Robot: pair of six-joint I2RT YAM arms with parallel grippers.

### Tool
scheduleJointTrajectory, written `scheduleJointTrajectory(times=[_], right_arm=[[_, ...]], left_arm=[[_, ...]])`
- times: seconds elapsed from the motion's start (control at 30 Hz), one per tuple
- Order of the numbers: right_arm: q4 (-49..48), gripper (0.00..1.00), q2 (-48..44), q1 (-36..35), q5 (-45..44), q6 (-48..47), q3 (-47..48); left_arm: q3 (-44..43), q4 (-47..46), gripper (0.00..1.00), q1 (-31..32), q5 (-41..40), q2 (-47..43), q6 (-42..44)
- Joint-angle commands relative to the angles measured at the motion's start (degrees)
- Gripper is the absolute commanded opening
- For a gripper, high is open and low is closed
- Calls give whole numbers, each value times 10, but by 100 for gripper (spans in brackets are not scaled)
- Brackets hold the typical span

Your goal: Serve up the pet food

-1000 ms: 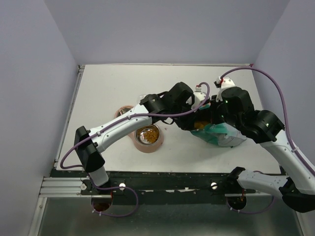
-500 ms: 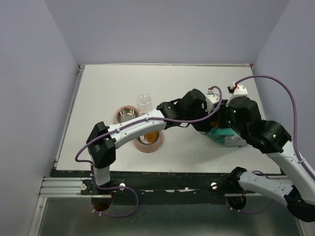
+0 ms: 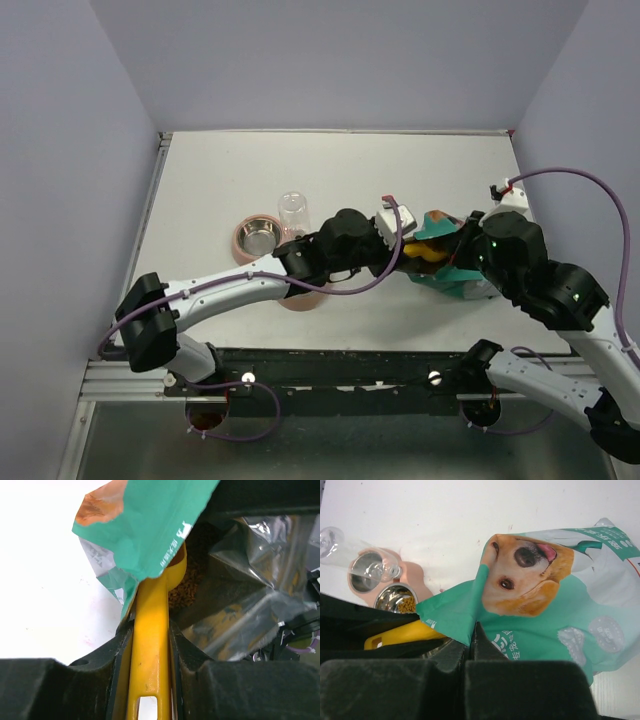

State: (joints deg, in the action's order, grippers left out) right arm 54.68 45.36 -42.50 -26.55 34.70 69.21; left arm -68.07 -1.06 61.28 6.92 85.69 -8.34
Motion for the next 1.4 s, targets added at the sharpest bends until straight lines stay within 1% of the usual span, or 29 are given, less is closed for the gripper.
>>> scheduleJointTrajectory(times=[0.0,0.03,0.27,0.5,0.63,0.83,0.97,1.03,1.13,1.2,1.33,1.37], right_arm=[[-9,0,-26,-2,-67,37,14],[-8,0,-22,-1,-68,37,15],[-16,0,-26,-2,-80,37,22],[-12,0,-29,-2,-78,46,23],[-12,0,-27,-1,-80,42,31],[-15,0,-26,-2,-78,41,33],[-12,0,-21,-2,-81,35,42],[-11,0,-18,-2,-86,31,45],[-14,0,-14,-2,-90,28,47],[-15,0,-9,-2,-87,26,51],[-6,0,-3,-2,-82,27,66],[-8,0,-4,-2,-84,23,65]], left_arm=[[36,-55,0,1,-65,-46,56],[43,-53,0,5,-83,-57,62],[121,-92,0,27,-131,-139,76],[160,-99,0,36,-148,-199,80],[168,-105,0,41,-155,-212,98],[198,-147,0,46,-163,-233,97],[208,-166,0,52,-182,-245,111],[215,-191,0,53,-186,-240,120],[217,-241,0,52,-193,-203,138],[209,-250,0,55,-204,-188,145],[234,-256,0,61,-216,-225,131],[243,-272,0,60,-218,-222,125]])
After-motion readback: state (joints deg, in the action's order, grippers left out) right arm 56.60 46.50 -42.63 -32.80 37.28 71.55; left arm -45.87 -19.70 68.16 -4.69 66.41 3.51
